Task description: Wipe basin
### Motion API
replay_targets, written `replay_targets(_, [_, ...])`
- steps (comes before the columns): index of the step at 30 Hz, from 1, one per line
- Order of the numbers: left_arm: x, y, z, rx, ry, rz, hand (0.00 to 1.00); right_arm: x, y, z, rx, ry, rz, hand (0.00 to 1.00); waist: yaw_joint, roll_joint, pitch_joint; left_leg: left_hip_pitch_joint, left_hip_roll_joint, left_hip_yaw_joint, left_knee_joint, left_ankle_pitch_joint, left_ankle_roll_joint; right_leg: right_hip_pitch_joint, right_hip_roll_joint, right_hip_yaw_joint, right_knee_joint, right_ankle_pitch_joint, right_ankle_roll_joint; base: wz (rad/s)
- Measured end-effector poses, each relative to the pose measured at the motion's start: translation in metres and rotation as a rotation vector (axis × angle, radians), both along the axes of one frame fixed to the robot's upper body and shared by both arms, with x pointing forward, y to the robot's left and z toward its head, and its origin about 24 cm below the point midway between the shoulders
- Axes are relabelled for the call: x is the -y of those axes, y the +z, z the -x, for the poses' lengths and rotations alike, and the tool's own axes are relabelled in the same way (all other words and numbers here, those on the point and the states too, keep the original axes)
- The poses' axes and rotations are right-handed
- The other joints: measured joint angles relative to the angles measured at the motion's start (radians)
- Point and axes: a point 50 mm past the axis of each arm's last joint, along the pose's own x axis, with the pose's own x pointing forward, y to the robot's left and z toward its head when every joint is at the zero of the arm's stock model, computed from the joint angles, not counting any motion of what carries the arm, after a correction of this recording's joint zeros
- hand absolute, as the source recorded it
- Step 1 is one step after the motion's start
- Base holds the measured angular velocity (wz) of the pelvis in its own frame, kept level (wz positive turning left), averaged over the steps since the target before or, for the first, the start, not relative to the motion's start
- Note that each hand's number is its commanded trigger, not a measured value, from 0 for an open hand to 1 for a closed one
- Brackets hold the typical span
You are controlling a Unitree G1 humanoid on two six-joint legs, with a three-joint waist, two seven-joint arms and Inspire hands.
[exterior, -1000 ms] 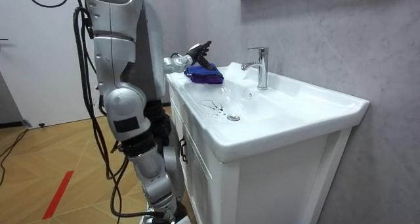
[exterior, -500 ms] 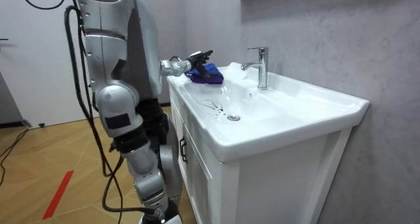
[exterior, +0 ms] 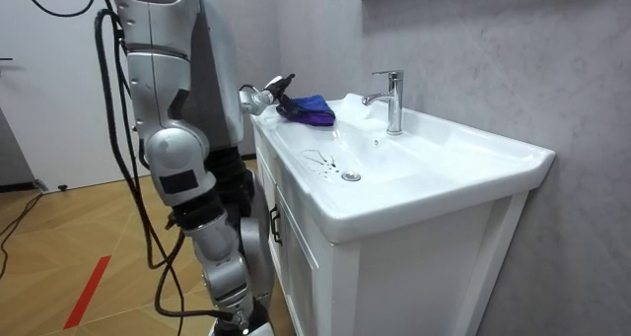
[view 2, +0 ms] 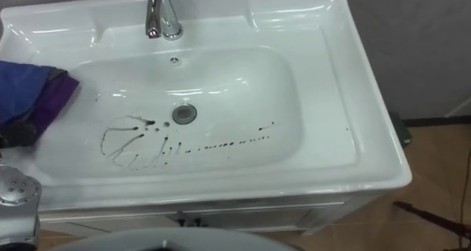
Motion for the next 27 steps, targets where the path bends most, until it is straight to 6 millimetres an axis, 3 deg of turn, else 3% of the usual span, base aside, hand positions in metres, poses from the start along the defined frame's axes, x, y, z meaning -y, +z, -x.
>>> replay_targets(9, [0.0005,0.0006,-0.0002,-0.014,-0.008,-0.028,0.00,-0.0002,0.0000,-0.0036,0.019,-0.010,-0.003,0.00,-0.001,0.013,0.0015,-0.003,0.000,-0.002,0.001,0.000,0.000,0.001,-0.002,-0.010,-0.002,0.000,0.000,0.01])
replay_targets(21, [0.0037,-0.0008,-0.0016,-0.055,-0.032,-0.061,0.00,0.0003,0.0002,-0.0044,0.040,-0.045,0.010,0.00,-0.004,0.011,0.0027,-0.011,-0.001,-0.001,0.001,0.000,0.000,0.002,-0.002,-0.014,-0.003,0.000,0.000,0.00])
replay_targets(27, [0.0062,-0.0050,0.0021,-0.114,-0.053,-0.090,0.00,0.0004,0.0004,-0.0061,0.045,-0.040,0.011,0.00,-0.022,0.009,0.0024,-0.012,-0.001,-0.001,0.001,0.000,0.000,0.002,-0.002,-0.015,-0.005,0.000,0.000,0.00])
